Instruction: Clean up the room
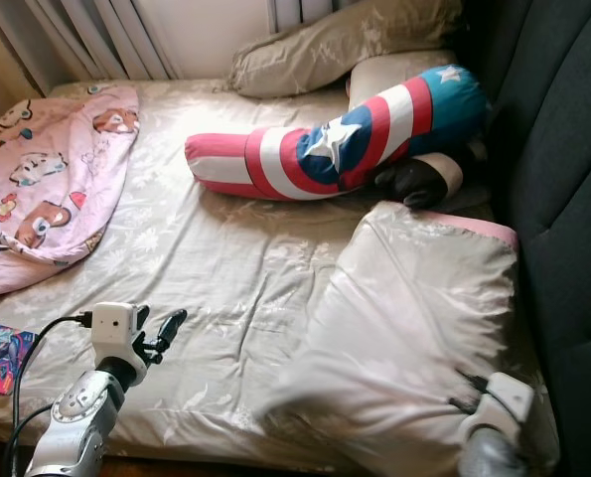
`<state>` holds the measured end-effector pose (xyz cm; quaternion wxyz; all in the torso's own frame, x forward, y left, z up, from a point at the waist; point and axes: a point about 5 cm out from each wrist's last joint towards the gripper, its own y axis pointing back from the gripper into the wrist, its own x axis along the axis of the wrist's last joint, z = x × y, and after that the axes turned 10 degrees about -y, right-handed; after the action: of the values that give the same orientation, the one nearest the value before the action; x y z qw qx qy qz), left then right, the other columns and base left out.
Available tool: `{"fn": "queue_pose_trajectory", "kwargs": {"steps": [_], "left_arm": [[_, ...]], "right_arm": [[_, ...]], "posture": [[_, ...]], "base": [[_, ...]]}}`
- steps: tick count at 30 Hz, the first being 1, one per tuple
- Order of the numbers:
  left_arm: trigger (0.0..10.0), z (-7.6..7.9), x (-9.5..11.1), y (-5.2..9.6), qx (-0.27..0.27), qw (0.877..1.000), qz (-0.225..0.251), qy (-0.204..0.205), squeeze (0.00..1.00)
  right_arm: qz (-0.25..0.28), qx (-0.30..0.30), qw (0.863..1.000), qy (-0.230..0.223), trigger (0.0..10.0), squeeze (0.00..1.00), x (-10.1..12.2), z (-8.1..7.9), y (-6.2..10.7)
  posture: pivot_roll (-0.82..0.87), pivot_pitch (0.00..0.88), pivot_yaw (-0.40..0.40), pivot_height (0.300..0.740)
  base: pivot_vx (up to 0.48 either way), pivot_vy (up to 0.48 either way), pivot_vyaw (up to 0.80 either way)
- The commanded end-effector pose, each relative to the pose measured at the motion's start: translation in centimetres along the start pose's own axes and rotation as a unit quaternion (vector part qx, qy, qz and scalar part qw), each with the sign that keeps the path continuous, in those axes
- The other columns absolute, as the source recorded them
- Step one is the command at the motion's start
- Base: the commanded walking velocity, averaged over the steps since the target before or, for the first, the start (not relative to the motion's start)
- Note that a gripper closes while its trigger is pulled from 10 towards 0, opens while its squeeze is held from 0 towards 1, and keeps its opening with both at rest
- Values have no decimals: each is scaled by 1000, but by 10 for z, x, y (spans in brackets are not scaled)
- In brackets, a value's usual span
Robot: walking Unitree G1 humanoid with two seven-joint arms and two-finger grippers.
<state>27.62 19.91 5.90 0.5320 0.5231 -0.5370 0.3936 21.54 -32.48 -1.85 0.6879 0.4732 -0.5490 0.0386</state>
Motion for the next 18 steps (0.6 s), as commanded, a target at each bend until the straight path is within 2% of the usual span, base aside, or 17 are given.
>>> {"fn": "queue_pose_trajectory", "kwargs": {"steps": [1,3,7,10,12,13,17,18], "left_arm": [[10000,-4,-10,6,12,1000,-14,4,0],[10000,-4,-11,6,12,1000,-15,4,0],[10000,-4,-14,7,12,1000,-17,4,0],[10000,-3,-16,7,8,1000,-19,4,0],[10000,-2,-16,7,6,1000,-20,3,0],[10000,-2,-16,7,5,1000,-20,2,0],[10000,-1,-16,5,4,1000,-19,2,0],[10000,-1,-16,5,3,1000,-19,1,0]], "right_arm": [[68,-48,996,-14,0,0,35,23,-3],[83,-80,993,-13,0,0,47,40,-3],[93,-111,989,-11,0,0,52,56,-1],[90,-110,990,-10,0,0,51,56,-1],[76,-95,993,1,0,0,45,48,-2],[68,-88,994,10,10000,0,40,44,-2],[57,-76,995,11,10000,0,33,36,-3],[62,-65,996,22,10000,0,31,30,-2]], "posture": [[35,29,19,740],[36,32,17,740],[32,32,19,740],[30,33,20,740],[28,37,22,740],[29,42,21,740],[39,50,17,740],[40,53,17,740]], "base": [[0,0,0],[0,0,0],[0,0,0],[0,0,0],[0,0,0],[0,0,0],[0,0,0],[0,0,0]]}}
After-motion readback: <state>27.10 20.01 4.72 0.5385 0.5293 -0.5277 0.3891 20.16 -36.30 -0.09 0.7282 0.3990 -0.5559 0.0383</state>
